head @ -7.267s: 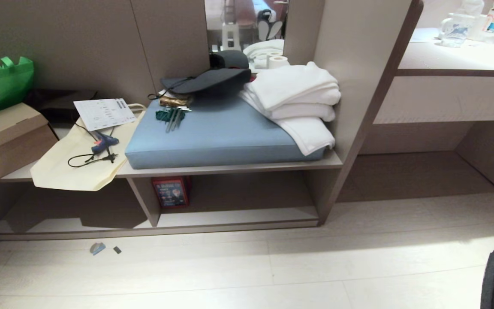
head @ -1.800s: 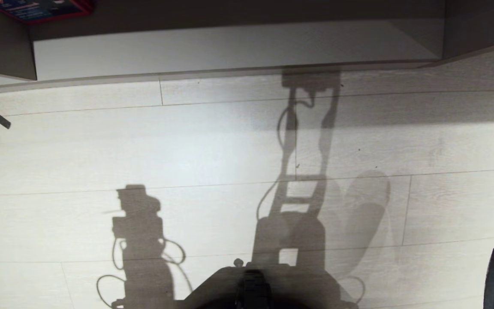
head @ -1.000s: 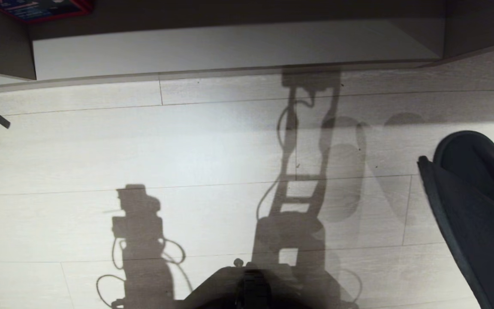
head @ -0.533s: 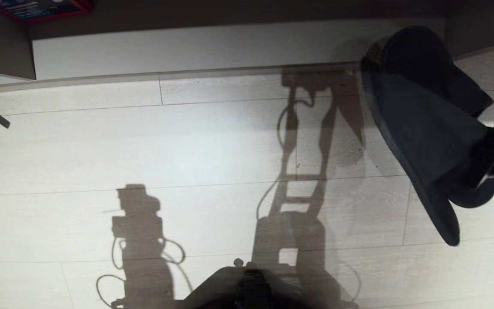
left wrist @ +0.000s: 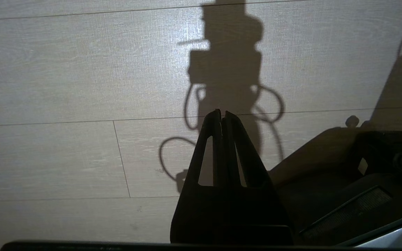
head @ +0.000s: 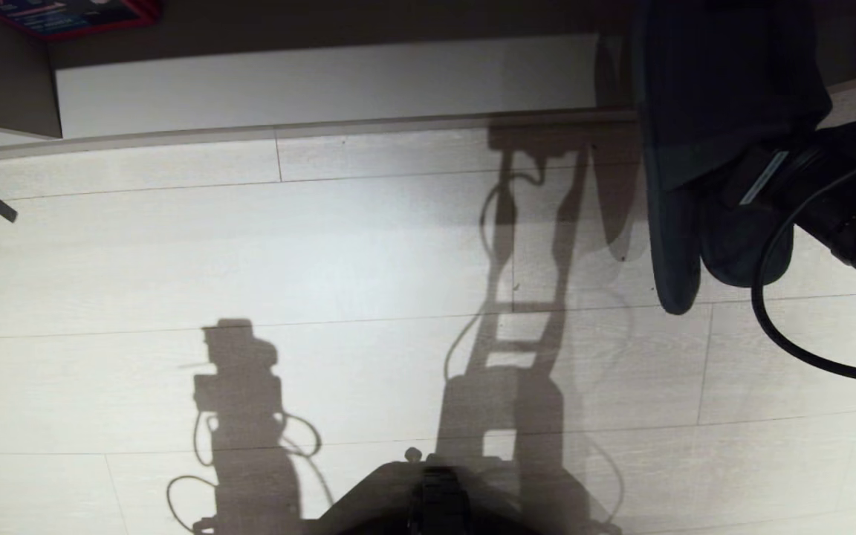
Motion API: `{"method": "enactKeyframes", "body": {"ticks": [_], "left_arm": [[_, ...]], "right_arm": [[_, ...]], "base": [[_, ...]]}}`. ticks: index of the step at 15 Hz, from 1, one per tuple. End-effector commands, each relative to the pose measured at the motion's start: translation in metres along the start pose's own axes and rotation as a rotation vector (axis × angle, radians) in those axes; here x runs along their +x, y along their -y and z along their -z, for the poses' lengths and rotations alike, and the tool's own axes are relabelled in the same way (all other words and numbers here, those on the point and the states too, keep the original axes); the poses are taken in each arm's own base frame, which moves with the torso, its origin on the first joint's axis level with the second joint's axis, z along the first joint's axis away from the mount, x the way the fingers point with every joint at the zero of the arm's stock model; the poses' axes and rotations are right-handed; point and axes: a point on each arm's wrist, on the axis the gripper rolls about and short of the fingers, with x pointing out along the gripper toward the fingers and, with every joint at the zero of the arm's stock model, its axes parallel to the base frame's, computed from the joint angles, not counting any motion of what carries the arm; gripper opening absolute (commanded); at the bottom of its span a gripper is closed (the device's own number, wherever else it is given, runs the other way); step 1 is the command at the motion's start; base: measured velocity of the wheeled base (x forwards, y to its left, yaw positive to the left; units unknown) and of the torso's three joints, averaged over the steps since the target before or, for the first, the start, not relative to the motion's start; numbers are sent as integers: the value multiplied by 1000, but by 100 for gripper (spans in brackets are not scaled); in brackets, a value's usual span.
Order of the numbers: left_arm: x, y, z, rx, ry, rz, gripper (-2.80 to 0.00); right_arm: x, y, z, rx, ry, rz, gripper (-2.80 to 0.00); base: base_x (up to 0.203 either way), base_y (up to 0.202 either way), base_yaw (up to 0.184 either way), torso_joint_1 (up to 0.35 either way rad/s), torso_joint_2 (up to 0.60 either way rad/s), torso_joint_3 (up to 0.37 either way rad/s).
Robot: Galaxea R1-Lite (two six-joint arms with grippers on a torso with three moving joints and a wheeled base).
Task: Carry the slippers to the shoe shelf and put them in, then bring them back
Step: Place the slippers into the shoe cabinet
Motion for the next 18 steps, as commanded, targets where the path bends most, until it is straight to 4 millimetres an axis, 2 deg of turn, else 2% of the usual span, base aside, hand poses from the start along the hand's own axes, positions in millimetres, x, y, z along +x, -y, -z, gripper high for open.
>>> {"method": "enactKeyframes", "body": {"ticks": [1, 6, 12, 18], "left_arm": [[0, 0, 0, -1, -1, 0, -280], [0, 0, 0, -1, 0, -1, -280], [0, 0, 0, -4, -1, -2, -280], [0, 0, 0, -4, 0, -2, -280]], "right_arm": [[13, 0, 7, -3, 2, 2, -280], [52, 0, -8, -7, 72, -33, -280], [81, 9, -28, -48, 129, -45, -280], [105, 8, -40, -106, 194, -90, -280]], "base": [[0, 0, 0, 0, 0, 0], [0, 0, 0, 0, 0, 0], [0, 0, 0, 0, 0, 0], [0, 0, 0, 0, 0, 0]]}}
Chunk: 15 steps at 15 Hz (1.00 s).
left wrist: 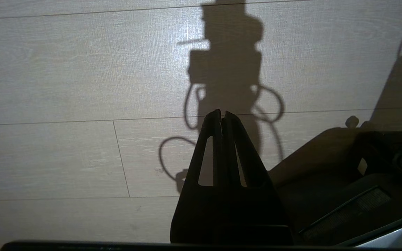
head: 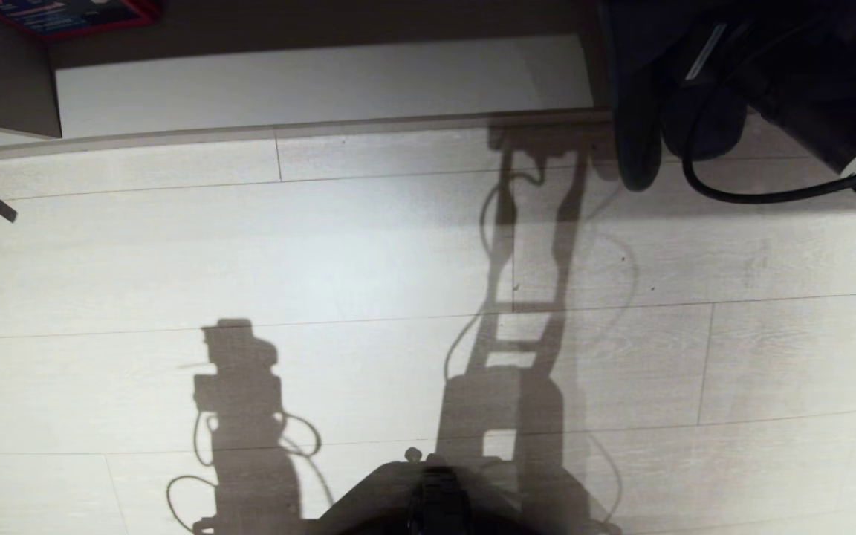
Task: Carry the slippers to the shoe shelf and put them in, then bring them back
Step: Place the slippers into the shoe cabinet
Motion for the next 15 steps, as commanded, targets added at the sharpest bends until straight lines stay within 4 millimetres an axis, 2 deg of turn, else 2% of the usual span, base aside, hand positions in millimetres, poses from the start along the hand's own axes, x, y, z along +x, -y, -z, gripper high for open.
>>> {"method": "enactKeyframes", "body": {"ticks": [1, 5, 15], "left_arm": [[0, 0, 0, 0, 1, 0, -280], [0, 0, 0, -1, 1, 0, -280], [0, 0, 0, 0, 1, -1, -280]], "right_arm": [[9, 0, 1, -9, 10, -4, -280], [21, 4, 1, -51, 25, 14, -280], [32, 10, -19, -55, 106, 38, -280]], "base": [[0, 0, 0, 0, 0, 0], [0, 0, 0, 0, 0, 0], [0, 0, 0, 0, 0, 0]]}}
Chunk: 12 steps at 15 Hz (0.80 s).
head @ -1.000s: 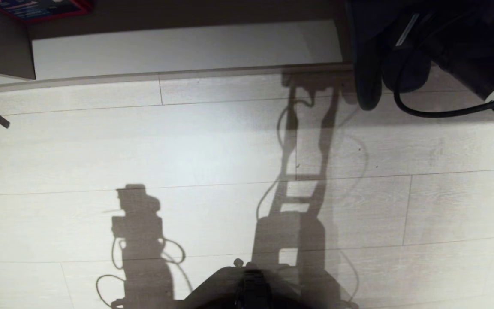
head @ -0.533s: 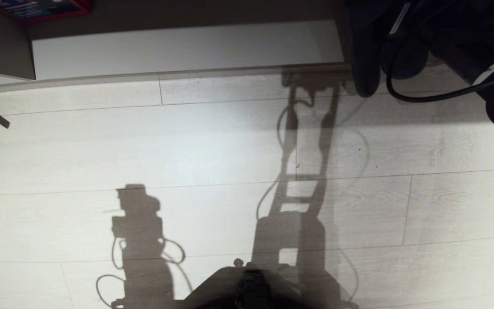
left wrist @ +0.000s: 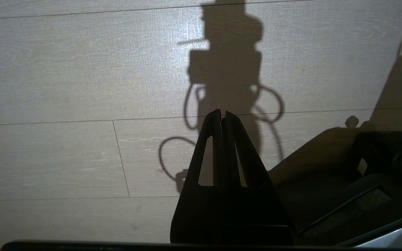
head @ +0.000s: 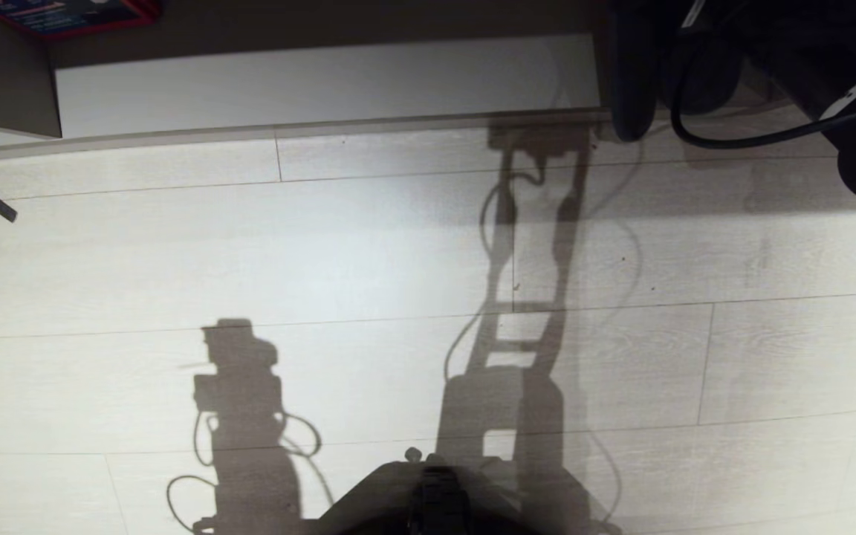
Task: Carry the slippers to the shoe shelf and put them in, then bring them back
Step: Place the slippers into the shoe cabinet
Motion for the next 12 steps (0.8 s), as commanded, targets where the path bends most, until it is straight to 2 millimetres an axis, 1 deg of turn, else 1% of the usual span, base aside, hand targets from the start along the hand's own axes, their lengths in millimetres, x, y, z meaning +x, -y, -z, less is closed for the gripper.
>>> {"method": "enactKeyframes", "body": {"ticks": [1, 4, 8, 9, 12], "left_arm": [[0, 0, 0, 0, 1, 0, -280], [0, 0, 0, 0, 1, 0, -280], [0, 0, 0, 0, 1, 0, -280], [0, 0, 0, 0, -1, 0, -280], [0, 0, 0, 0, 1, 0, -280]], "right_arm": [[3, 0, -1, -1, 7, 0, -280], [7, 1, -1, -3, 16, 3, -280], [8, 2, -3, -1, 25, 4, -280], [8, 2, -2, -1, 23, 5, 0], [8, 2, -1, -1, 9, 10, 0]], "base": [[0, 0, 0, 0, 0, 0], [0, 0, 0, 0, 0, 0], [0, 0, 0, 0, 0, 0], [0, 0, 0, 0, 0, 0], [0, 0, 0, 0, 0, 0]]}}
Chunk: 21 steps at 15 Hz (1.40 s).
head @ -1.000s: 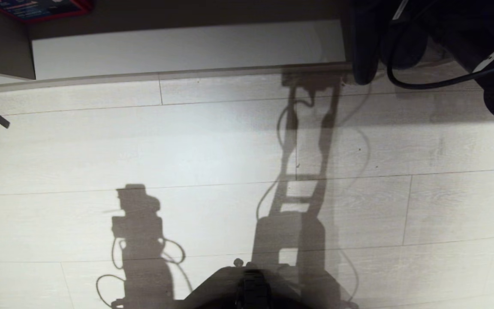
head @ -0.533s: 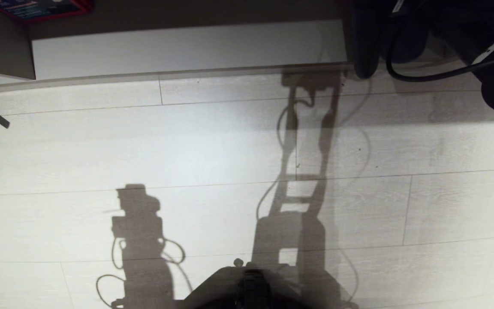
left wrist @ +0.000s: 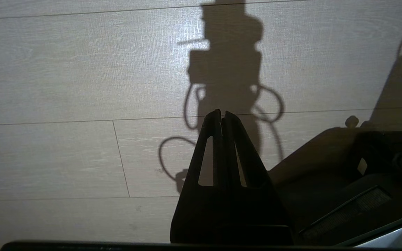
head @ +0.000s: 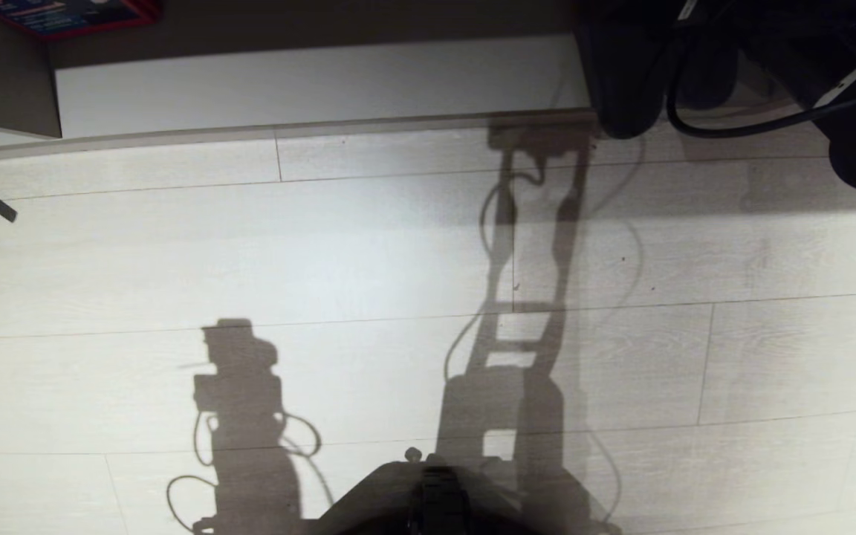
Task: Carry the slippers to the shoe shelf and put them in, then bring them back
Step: Place the slippers into the shoe cabinet
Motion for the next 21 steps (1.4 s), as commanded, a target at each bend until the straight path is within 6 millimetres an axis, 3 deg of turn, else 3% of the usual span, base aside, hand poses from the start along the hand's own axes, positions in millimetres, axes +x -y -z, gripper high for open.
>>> {"method": "enactKeyframes", "body": {"ticks": [1, 11, 14, 21], "left_arm": [[0, 0, 0, 0, 1, 0, -280], [0, 0, 0, -2, -1, -2, -280], [0, 0, 0, -2, 1, -2, -280], [0, 0, 0, 1, 0, -2, -280]], "right_arm": [[-1, 1, -1, -4, 1, 7, 0], [-13, -3, 18, -47, -108, -18, 0], [-25, -2, 12, -55, -129, -28, 0], [-88, -2, -23, -41, -250, -100, 0]], "base": [[0, 0, 0, 0, 0, 0], [0, 0, 0, 0, 0, 0], [0, 0, 0, 0, 0, 0], [0, 0, 0, 0, 0, 0]]}}
